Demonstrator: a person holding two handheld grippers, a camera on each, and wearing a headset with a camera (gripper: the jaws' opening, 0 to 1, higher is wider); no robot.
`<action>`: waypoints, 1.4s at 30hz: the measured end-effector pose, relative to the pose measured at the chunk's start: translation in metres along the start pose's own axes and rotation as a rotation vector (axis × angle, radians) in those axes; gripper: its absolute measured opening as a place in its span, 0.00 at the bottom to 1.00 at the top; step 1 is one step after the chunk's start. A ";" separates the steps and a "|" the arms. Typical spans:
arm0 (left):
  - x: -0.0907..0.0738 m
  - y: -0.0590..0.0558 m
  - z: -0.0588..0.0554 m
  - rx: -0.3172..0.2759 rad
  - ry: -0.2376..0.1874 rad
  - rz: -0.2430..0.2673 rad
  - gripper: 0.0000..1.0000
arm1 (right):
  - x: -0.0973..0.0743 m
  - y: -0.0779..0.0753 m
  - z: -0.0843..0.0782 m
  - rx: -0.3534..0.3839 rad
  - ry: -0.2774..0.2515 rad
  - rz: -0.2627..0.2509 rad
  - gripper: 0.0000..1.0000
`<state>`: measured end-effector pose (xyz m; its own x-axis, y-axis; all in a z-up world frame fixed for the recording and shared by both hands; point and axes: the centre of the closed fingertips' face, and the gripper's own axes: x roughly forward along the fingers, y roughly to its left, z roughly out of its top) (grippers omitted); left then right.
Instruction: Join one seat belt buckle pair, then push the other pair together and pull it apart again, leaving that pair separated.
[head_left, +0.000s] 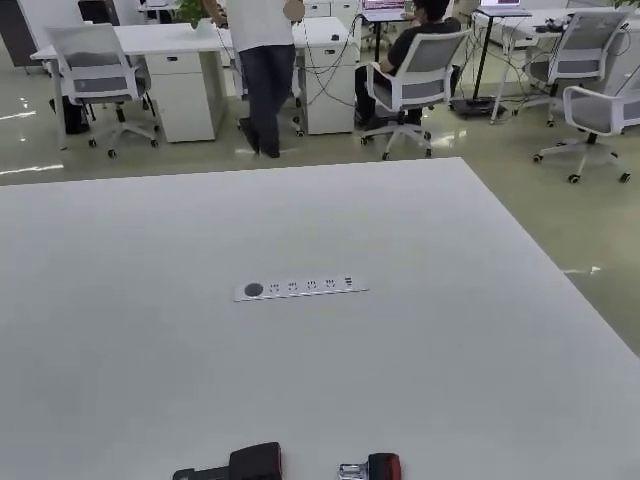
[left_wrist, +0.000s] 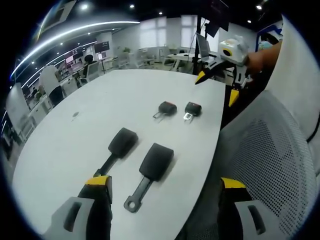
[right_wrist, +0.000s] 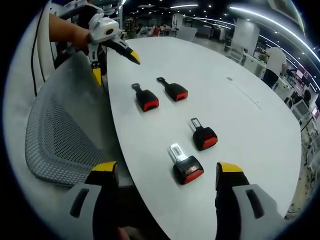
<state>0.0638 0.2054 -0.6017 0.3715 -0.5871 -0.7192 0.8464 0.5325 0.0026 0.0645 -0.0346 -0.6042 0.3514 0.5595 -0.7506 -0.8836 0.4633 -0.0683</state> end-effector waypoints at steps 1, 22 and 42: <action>0.000 0.001 -0.001 0.000 0.001 0.001 0.88 | 0.001 0.000 0.001 -0.004 0.001 0.003 0.79; 0.030 0.006 -0.011 0.037 0.046 -0.034 0.82 | 0.025 -0.004 -0.006 -0.054 0.010 0.032 0.71; 0.075 0.015 -0.011 0.111 0.115 -0.096 0.73 | 0.055 -0.030 -0.037 -0.094 0.079 0.064 0.55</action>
<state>0.1001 0.1753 -0.6633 0.2468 -0.5550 -0.7944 0.9150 0.4035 0.0024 0.0991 -0.0430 -0.6681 0.2711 0.5279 -0.8048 -0.9299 0.3595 -0.0774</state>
